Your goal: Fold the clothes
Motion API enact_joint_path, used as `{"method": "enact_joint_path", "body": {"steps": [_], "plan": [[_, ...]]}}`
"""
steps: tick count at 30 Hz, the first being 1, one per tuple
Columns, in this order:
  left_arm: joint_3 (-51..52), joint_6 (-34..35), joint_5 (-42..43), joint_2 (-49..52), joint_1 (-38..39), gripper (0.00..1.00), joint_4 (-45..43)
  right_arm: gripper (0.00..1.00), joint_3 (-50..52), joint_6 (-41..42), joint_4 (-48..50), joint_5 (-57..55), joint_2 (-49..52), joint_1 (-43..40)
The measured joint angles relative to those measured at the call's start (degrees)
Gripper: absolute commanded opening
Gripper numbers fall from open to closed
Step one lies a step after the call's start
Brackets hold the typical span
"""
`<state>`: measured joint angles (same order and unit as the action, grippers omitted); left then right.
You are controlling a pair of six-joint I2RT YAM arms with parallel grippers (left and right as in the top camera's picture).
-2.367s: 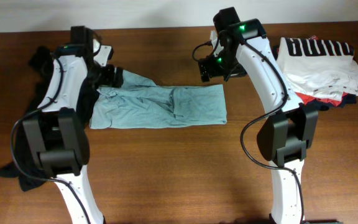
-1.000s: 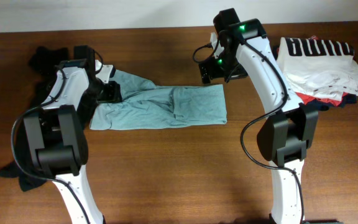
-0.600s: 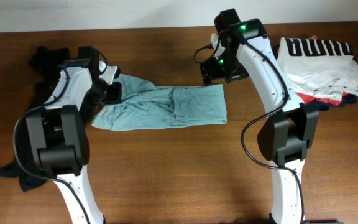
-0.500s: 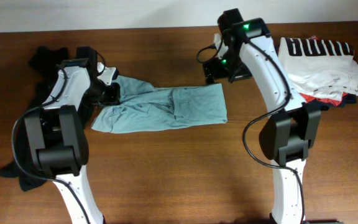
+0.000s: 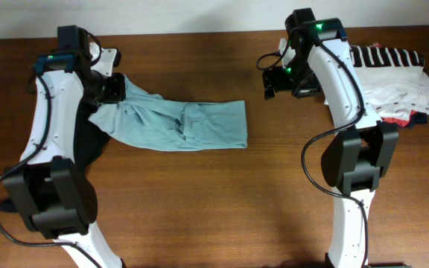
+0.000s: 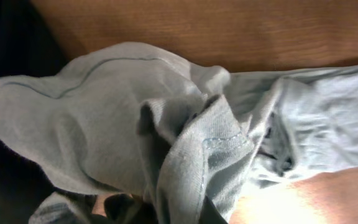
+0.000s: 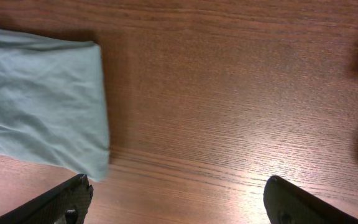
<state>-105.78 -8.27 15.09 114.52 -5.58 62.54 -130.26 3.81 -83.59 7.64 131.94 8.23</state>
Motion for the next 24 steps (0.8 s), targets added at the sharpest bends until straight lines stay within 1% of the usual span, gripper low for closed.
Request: {"method": "enact_joint_path", "body": {"steps": [6, 17, 24], "plan": [[-0.79, 0.02, 2.75, -0.11, 1.55, 0.00, 0.50, 0.93, 0.00, -0.02, 0.02, 0.00, 0.00, 0.00], [-1.62, 0.90, 4.72, -0.11, 13.94, 0.01, -1.95, 0.93, 0.00, -0.20, 0.02, 0.00, 0.00, 0.00], [-1.70, 2.97, 4.63, -0.09, 19.32, 0.01, -3.41, 0.93, 0.00, -0.24, 0.04, 0.00, 0.00, 0.00]]}}
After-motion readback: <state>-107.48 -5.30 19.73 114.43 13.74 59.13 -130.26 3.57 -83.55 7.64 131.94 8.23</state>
